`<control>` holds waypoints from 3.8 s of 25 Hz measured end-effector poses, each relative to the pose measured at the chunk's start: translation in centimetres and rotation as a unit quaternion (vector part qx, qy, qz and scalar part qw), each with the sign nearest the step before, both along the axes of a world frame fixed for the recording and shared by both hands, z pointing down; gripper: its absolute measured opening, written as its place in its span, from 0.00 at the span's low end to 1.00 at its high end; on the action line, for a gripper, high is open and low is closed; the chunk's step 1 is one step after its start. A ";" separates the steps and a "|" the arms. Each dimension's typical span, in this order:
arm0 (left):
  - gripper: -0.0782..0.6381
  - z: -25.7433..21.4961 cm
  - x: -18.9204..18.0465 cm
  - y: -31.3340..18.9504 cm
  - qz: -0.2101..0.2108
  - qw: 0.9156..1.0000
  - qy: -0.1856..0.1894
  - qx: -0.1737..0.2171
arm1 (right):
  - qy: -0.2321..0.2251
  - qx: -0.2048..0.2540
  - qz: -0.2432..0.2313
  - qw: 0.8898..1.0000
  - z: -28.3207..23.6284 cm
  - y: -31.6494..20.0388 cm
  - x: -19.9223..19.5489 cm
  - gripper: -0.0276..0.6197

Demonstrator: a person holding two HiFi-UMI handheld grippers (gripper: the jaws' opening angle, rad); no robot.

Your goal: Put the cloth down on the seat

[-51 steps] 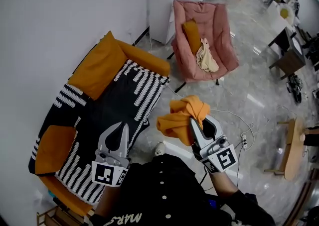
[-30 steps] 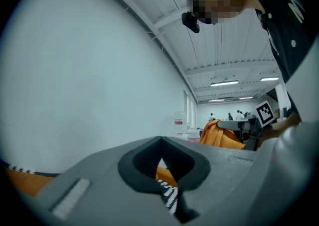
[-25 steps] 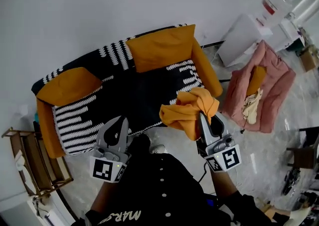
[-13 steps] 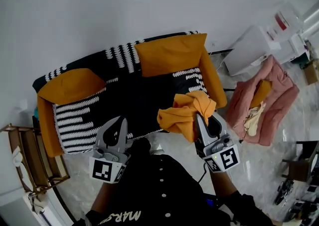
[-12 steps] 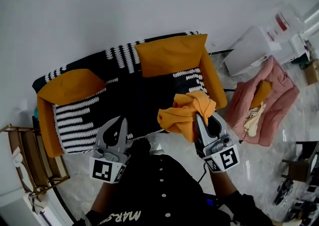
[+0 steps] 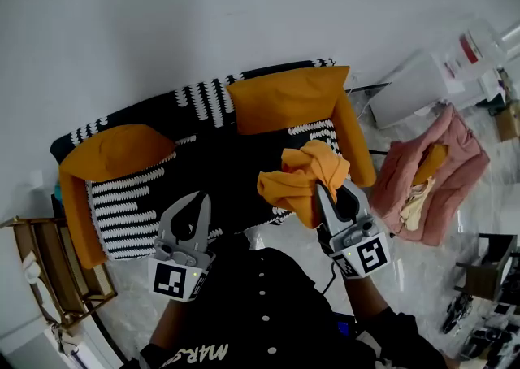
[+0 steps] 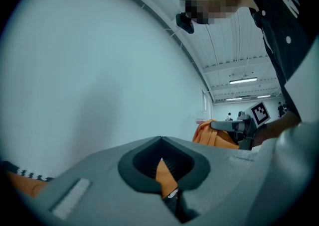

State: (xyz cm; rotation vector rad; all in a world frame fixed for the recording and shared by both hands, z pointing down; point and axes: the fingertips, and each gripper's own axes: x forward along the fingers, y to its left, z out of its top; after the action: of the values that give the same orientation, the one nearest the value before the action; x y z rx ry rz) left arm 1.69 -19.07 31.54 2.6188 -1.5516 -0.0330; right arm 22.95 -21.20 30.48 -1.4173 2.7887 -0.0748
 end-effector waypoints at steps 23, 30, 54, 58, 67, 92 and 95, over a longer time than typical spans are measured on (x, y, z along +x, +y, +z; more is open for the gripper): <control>0.11 6.0 -6.6 -2.2 -0.110 0.989 0.007 -0.101 | 0.036 -0.042 -0.167 0.984 7.2 -10.0 -12.6 0.21; 0.11 9.4 -5.5 -0.5 -0.150 0.975 0.011 -0.161 | 0.062 -0.072 -0.222 0.970 14.1 -12.6 -14.2 0.21; 0.11 21.5 -3.1 3.4 -0.199 0.939 0.043 -0.279 | 0.239 -0.160 -0.290 0.913 44.2 -15.8 -18.2 0.20; 0.11 23.1 -2.3 2.9 -0.184 0.937 0.050 -0.291 | 0.287 -0.174 -0.303 0.892 48.9 -15.6 -18.6 0.20; 0.11 24.6 -1.2 1.9 -0.160 0.939 0.048 -0.300 | 0.396 -0.228 -0.333 0.825 57.2 -14.4 -18.5 0.21; 0.11 21.7 0.9 -0.3 -0.094 0.961 0.009 -0.260 | 0.428 -0.233 -0.322 0.812 45.1 -12.3 -15.9 0.42; 0.11 21.2 1.0 -0.9 -0.082 0.965 -0.006 -0.250 | 0.407 -0.221 -0.324 0.825 41.1 -11.0 -15.9 0.34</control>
State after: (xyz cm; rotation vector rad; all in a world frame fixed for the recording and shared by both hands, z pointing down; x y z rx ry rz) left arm 2.66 -19.97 52.74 2.1026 -1.5300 0.3204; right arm 7.08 -32.18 71.57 -0.4475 4.0831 -0.1580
